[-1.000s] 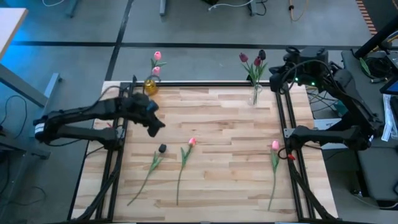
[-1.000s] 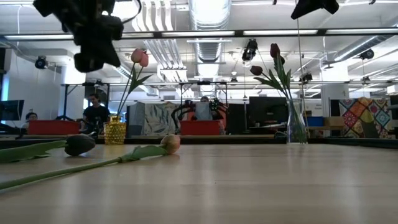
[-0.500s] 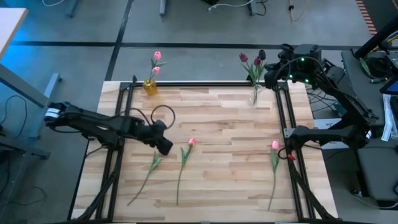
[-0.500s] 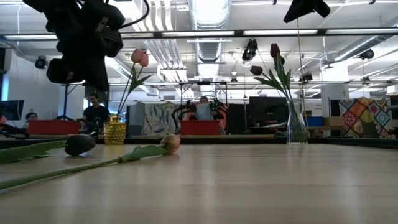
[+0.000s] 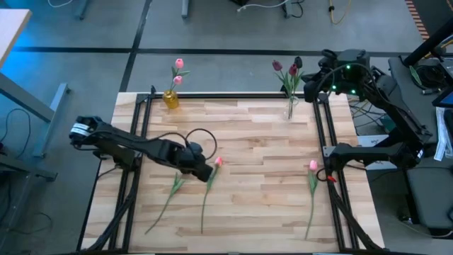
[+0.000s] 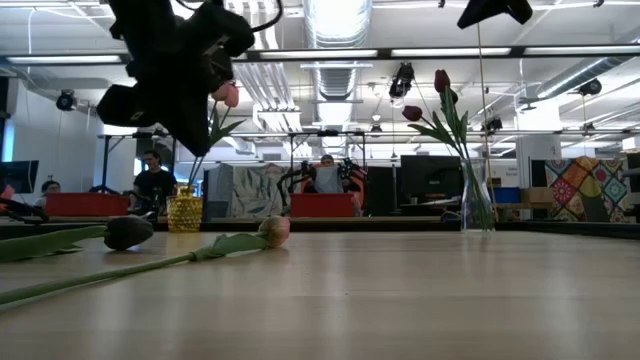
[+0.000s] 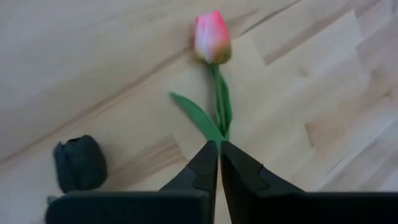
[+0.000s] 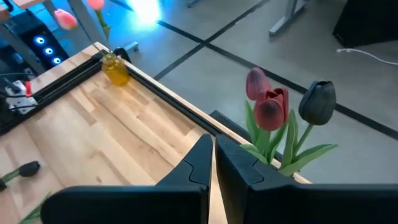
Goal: Sort flowers into vase by color
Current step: Insert the left pink tulip into the yellow glass vase
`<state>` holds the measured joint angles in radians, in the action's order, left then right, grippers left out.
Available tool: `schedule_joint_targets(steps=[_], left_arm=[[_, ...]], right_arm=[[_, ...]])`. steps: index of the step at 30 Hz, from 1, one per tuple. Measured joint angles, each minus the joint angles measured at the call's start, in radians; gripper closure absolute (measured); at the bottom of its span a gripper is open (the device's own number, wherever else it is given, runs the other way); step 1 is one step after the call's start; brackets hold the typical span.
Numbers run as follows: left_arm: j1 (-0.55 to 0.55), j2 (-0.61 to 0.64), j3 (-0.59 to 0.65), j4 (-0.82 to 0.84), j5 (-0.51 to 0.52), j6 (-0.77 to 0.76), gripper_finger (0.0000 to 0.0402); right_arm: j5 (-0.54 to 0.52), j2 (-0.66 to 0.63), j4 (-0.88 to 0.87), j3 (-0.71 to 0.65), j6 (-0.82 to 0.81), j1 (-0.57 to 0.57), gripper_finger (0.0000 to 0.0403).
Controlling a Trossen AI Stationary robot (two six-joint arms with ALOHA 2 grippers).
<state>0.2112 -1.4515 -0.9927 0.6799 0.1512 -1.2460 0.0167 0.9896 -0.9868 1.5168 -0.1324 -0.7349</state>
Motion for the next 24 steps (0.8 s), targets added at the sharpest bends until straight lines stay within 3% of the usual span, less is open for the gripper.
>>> schedule_joint_targets(steps=[10, 15, 24], left_arm=[[0.042, -0.237, -0.241, 0.241, -0.011, 0.007, 0.0301], [0.046, -0.309, -0.329, 0.262, -0.012, -0.012, 0.0250], [0.032, -0.342, -0.327, 0.212, -0.066, -0.087, 0.0231]], right_arm=[[0.065, 0.000, -0.004, 0.027, 0.040, 0.000, 0.0390], [0.084, 0.000, -0.006, 0.027, 0.062, 0.000, 0.0390], [0.152, 0.000, -0.007, 0.027, 0.133, 0.000, 0.0390]])
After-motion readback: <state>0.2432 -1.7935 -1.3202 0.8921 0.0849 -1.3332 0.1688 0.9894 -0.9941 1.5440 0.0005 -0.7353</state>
